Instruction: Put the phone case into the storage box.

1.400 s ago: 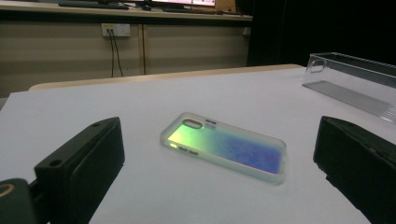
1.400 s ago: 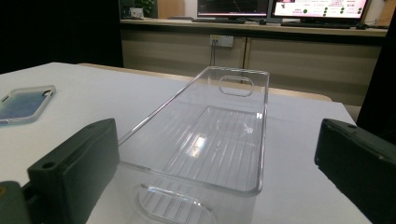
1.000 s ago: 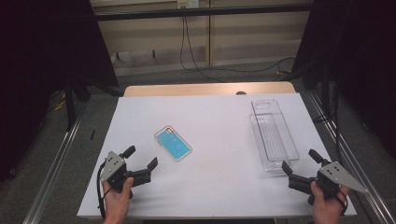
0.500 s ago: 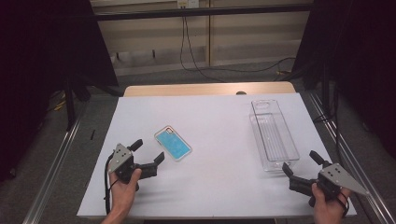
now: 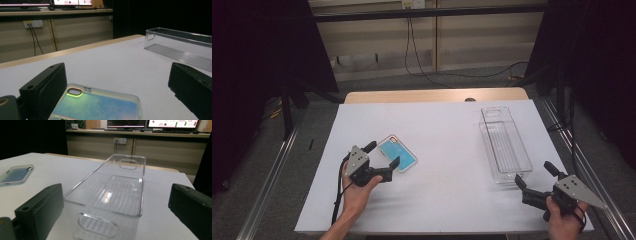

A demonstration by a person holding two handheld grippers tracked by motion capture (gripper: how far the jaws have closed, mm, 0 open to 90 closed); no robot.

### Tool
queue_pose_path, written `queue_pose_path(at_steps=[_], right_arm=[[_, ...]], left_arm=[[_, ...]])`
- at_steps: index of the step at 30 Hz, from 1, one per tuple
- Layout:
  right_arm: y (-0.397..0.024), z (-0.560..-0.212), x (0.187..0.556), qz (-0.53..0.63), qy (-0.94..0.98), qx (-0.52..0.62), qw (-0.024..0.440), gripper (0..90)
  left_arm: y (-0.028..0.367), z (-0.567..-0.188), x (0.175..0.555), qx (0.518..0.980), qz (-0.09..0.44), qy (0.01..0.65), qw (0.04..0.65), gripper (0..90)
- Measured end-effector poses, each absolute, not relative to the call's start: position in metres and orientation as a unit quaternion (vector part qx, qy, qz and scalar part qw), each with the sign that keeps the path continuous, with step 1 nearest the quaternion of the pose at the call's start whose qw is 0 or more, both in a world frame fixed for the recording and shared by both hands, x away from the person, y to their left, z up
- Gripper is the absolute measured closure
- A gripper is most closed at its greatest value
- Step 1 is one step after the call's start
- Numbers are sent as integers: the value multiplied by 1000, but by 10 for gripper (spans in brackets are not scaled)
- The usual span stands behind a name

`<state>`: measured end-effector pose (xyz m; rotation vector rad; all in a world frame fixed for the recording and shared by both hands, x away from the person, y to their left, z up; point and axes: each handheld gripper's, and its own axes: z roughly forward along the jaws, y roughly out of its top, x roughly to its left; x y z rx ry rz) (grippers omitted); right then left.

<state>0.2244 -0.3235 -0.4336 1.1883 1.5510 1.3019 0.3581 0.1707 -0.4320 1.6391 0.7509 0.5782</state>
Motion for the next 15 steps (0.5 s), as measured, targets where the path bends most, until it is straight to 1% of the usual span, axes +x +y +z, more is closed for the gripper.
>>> queue_pose_path(at_steps=[5,7,12,15], right_arm=[[-324,-434,224,513,609,466,387,0],[-324,-433,224,512,608,467,388,0],[-322,-433,224,509,612,464,390,0],[-321,-433,225,509,611,464,389,0]], left_arm=[[166,-431,364,701,251,322,585,19],[164,-430,365,701,241,319,590,19],[156,-428,366,705,237,304,596,15],[151,-428,369,710,240,298,591,29]])
